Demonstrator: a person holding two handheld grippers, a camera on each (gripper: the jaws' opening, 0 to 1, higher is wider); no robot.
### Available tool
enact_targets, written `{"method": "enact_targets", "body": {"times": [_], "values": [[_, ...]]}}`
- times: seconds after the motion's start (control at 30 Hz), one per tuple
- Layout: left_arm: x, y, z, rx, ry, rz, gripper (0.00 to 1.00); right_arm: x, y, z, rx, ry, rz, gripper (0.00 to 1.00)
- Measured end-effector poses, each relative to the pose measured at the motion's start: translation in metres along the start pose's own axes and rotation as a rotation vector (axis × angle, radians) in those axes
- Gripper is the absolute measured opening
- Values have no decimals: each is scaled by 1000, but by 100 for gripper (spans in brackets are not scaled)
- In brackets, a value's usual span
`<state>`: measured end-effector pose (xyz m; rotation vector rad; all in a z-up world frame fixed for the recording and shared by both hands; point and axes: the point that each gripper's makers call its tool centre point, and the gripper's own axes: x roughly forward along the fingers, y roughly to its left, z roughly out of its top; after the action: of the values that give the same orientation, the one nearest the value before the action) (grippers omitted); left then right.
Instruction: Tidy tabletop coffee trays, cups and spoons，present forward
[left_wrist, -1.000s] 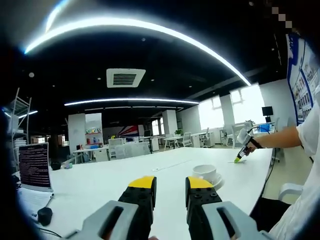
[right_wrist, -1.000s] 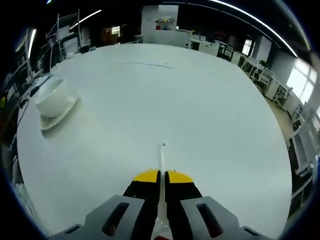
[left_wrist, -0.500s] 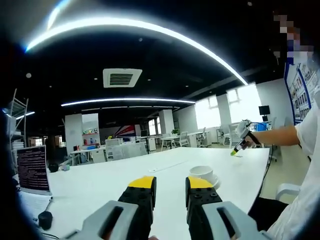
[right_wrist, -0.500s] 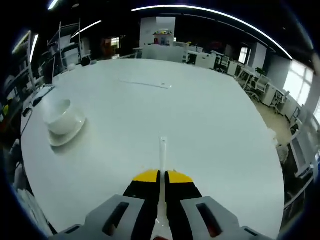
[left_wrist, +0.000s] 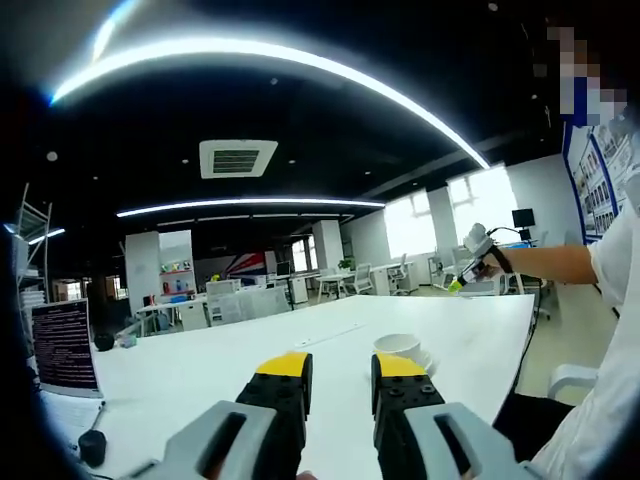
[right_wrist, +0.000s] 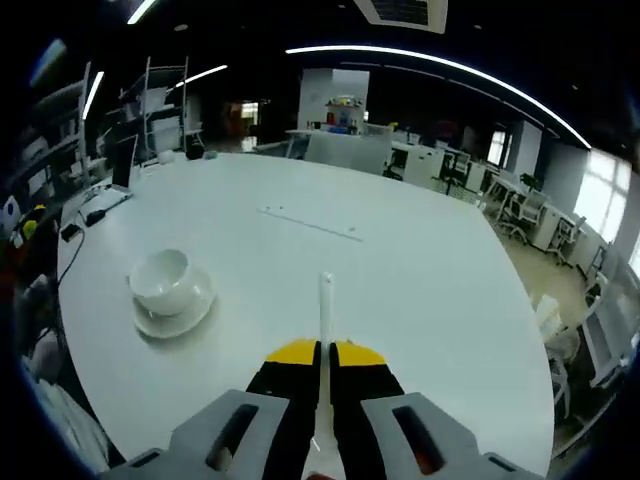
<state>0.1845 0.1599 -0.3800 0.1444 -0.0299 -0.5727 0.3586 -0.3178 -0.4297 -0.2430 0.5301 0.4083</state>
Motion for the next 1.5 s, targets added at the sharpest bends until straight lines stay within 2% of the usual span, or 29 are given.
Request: {"method": "enact_targets", "body": {"times": [0.4,0.87,1.0,1.17,1.23,1.5], "values": [[6,-7,0,6,20,-34,26,-5,62,61,-97,-99,89,5],[2,-5,-2,-1,10,-28,26,14,134,119,-118,-215,187,5],[1,-6,-3,-4,12,-32,26,26,149,126,-115,-234,212,5],[0,-6,-1,-6,14,-38,26,45,164,129,-72,-258,242,5],[-1,-6,-1,-5,16,-40,26,53,170,127,-43,-256,267,5],[-3,-5,-3,-6,17,-37,26,78,189,114,-3,-279,291,5]]}}
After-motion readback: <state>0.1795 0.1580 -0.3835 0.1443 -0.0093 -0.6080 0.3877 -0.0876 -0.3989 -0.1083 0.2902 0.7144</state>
